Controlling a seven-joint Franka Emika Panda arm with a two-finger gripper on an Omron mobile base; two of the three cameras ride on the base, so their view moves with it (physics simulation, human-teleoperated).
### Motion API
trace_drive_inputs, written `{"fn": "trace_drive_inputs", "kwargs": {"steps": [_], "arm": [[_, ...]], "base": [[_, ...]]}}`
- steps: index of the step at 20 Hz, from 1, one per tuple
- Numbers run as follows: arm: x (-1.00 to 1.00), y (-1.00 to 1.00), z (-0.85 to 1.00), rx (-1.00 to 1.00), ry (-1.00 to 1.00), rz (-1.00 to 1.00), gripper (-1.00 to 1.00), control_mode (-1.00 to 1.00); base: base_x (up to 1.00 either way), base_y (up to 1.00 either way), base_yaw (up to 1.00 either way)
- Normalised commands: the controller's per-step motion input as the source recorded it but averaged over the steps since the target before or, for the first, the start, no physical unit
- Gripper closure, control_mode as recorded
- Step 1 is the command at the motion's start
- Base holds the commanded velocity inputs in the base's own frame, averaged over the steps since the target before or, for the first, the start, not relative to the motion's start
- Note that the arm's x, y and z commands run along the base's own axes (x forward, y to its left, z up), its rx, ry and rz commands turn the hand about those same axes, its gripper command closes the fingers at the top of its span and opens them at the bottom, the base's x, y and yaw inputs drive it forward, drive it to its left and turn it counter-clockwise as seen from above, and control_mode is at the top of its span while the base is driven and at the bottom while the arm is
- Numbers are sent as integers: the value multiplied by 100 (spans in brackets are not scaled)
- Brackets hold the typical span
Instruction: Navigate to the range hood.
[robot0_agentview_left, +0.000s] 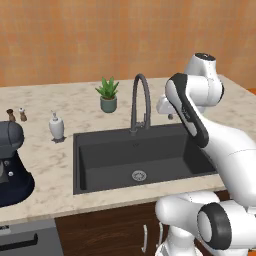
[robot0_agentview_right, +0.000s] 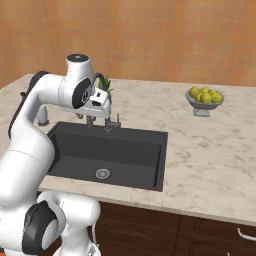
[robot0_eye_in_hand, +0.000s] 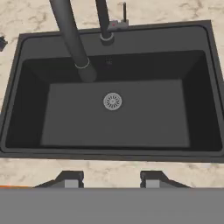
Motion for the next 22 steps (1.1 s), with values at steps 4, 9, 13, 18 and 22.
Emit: {"fn": "trace_drive_inputs", "kwargs": {"steps": [4,9,13,18,22], "arm": [[-53,0,0,1,-3,0,-100,-100],[-100,0,-1,6,-15,0,-100,-100],[-82,0,-2,3,-7,0,-100,-100],[-1,0,0,0,0,0,-100,100],[0,0,0,0,0,0,-100,100]], "base": [[0,0,0],[0,0,0],[0,0,0],[-54,0,0],[-100,4,0]]}}
